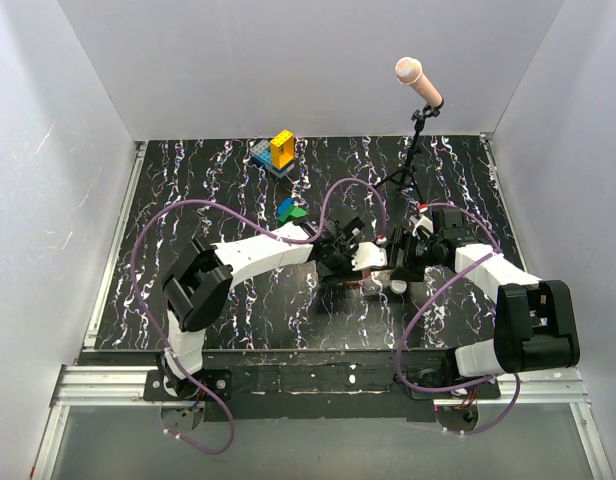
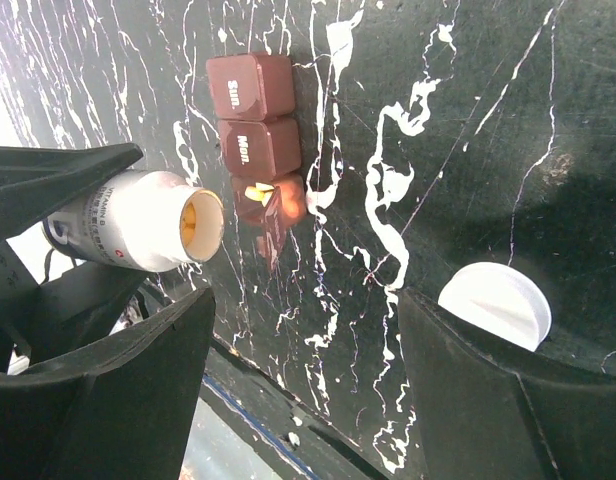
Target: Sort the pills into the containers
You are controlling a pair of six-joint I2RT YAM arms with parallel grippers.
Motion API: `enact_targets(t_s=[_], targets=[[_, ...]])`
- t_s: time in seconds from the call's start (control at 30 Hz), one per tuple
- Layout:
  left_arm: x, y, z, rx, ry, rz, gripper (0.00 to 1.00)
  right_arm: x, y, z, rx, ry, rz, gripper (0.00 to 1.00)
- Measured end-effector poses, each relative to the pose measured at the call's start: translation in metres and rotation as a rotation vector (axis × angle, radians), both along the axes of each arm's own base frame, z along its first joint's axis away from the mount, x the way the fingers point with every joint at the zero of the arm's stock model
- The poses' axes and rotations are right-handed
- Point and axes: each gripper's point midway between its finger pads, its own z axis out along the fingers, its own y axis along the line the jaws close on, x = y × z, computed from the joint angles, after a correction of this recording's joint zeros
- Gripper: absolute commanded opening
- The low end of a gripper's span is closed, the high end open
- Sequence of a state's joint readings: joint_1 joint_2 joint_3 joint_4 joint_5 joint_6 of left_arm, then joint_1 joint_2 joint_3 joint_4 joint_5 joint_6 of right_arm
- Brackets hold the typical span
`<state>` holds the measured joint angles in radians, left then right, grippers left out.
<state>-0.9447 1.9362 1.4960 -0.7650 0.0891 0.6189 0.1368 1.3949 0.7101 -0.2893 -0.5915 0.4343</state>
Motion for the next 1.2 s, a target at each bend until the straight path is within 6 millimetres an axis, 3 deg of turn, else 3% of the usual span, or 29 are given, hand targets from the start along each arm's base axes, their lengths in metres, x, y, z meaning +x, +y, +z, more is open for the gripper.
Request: enact_targets(t_s=[0.23, 0.4, 0.57, 0.87, 1.2], targets=[[-0.001, 0.003, 0.005, -0.077, -0.012, 0.040, 0.00, 0.000, 0.000, 0.003, 0.002, -0.009, 0.000, 0.80], [-0.001, 0.005, 0.021, -0.166, -0.028, 0.079, 0.00, -0.002, 0.000, 0.005, 0.001, -0.007, 0.001, 0.80], [-0.002, 0.014, 0.048, -0.301, -0.052, 0.140, 0.00, -0.005, -0.001, 0.008, 0.001, -0.007, 0.001, 0.80], [-0.005, 0.019, 0.116, -0.620, -0.097, 0.231, 0.00, -0.010, -0.001, 0.013, 0.000, -0.006, 0.001, 0.81], [-0.024, 0.013, 0.158, -0.920, -0.031, 0.279, 0.00, -0.013, -0.002, 0.020, -0.004, -0.012, 0.006, 0.83]])
